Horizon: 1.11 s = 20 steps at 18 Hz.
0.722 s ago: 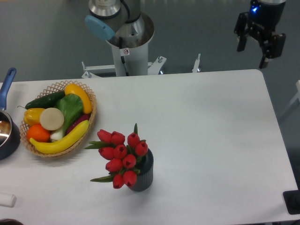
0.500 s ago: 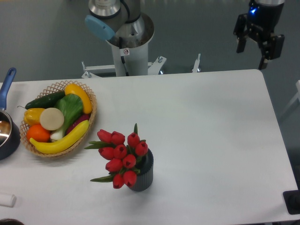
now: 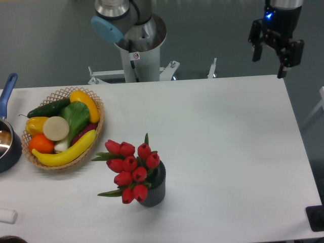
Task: Pick up the flowers from the vase
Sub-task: 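Move the open gripper down toward the red tulips in the vase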
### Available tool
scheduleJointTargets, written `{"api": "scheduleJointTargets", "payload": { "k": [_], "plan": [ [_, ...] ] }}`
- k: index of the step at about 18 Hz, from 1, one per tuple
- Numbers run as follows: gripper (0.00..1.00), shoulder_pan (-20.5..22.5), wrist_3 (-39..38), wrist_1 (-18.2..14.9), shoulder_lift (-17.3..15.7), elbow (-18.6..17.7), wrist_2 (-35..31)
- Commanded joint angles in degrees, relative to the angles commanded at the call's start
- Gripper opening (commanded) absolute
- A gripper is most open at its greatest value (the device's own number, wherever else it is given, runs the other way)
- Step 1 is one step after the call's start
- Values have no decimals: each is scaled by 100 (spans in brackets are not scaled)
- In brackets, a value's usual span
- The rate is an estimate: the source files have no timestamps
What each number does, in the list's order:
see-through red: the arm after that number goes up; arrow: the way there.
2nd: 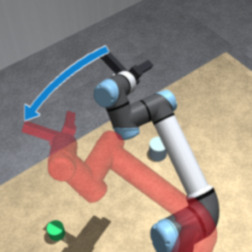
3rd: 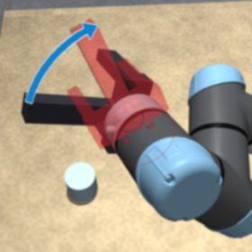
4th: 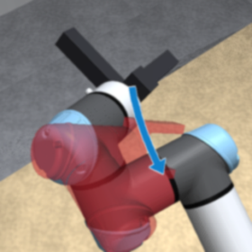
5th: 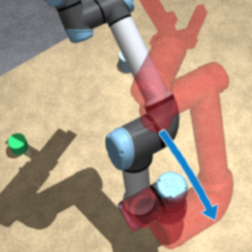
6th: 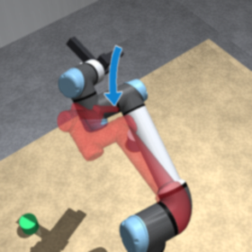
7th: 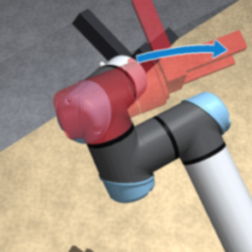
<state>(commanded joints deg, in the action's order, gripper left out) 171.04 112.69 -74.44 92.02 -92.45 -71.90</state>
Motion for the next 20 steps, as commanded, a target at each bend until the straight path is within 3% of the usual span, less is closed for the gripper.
{"api": "scheduleJointTargets", "payload": {
  "k": [3,4,7,11,15,20],
  "plan": [
    [100,-9,-614,219,-87,-281,465],
    [100,-35,-1095,411,-236,-535,527],
    [100,-245,-1801,1018,-264,-818,545],
    [100,-448,-2760,1064,-238,-994,546],
    [100,-703,-3032,1064,-194,-1108,615],
    [100,-791,-3253,1072,-141,-1231,1187]
  ]
}}
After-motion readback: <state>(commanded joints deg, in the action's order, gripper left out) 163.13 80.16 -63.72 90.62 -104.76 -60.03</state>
